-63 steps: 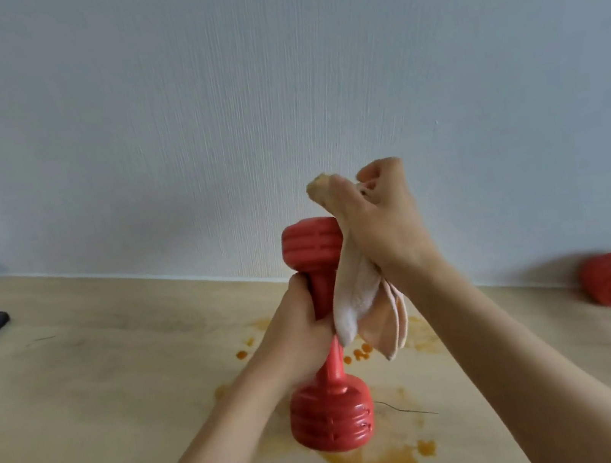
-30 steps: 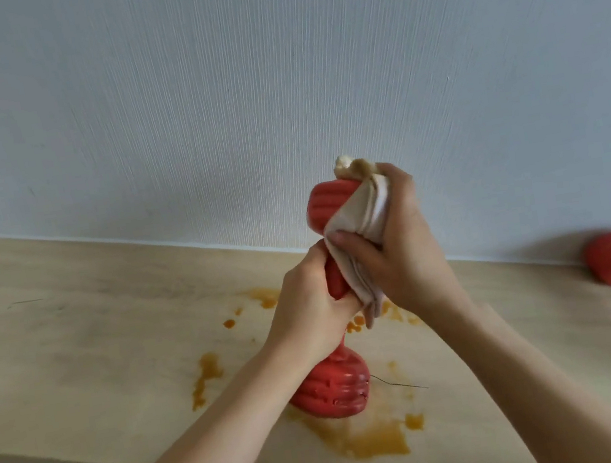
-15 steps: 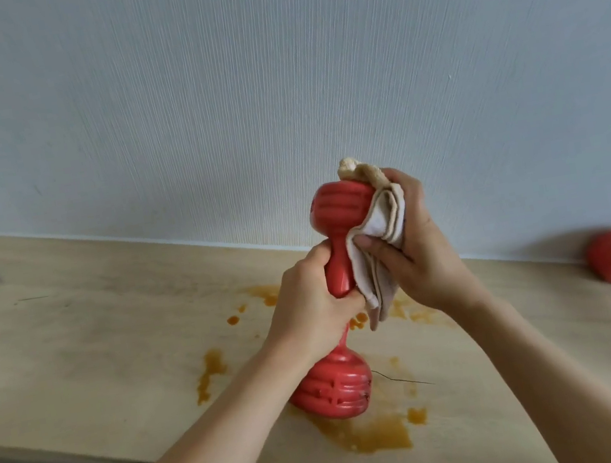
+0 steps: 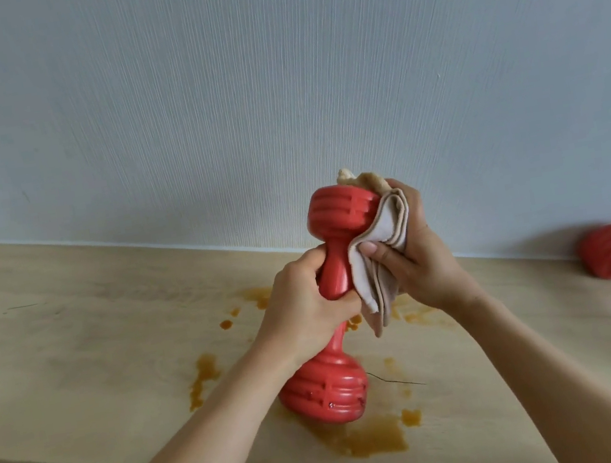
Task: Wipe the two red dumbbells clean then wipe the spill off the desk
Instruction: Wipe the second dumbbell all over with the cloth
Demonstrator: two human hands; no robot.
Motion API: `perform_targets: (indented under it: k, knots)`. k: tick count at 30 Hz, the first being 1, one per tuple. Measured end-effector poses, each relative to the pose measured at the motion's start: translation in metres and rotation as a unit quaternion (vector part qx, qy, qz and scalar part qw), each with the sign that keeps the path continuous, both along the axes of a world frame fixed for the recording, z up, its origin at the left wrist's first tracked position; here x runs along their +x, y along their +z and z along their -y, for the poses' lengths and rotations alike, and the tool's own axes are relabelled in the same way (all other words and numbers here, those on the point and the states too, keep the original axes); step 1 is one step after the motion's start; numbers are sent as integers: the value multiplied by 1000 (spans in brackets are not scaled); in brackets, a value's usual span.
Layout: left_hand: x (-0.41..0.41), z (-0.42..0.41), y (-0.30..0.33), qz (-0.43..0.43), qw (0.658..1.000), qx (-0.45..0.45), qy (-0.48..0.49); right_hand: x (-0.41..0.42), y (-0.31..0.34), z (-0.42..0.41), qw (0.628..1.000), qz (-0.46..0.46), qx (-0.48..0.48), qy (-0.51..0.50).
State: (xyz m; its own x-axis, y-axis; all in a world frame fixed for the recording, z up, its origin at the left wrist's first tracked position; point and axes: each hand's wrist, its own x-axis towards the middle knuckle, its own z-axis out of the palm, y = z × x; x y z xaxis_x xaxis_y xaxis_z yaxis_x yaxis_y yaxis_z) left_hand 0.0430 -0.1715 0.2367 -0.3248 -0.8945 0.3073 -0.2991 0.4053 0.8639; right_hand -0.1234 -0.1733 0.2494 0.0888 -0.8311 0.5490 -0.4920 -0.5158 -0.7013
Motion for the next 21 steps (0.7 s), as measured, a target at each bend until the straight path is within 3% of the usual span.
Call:
perform_targets:
  k: [4,9,12,17,21]
  knots:
    - [0,0,-2,22,999,-22,24,18,3,0,999,20,15,-41]
    - [1,-2,0,19,999,-19,42,44,16,-3,993,-42,-5,-112]
    - [2,-3,1,24,999,-23,16,32,17,-4,995,-27,-1,-98]
    - [1,-3,0,3,999,9,-40,4,0,-4,997,72,10,-40]
    - [3,0,-2,0,996,43,-79,-7,-9,-5,993,96,61,-13]
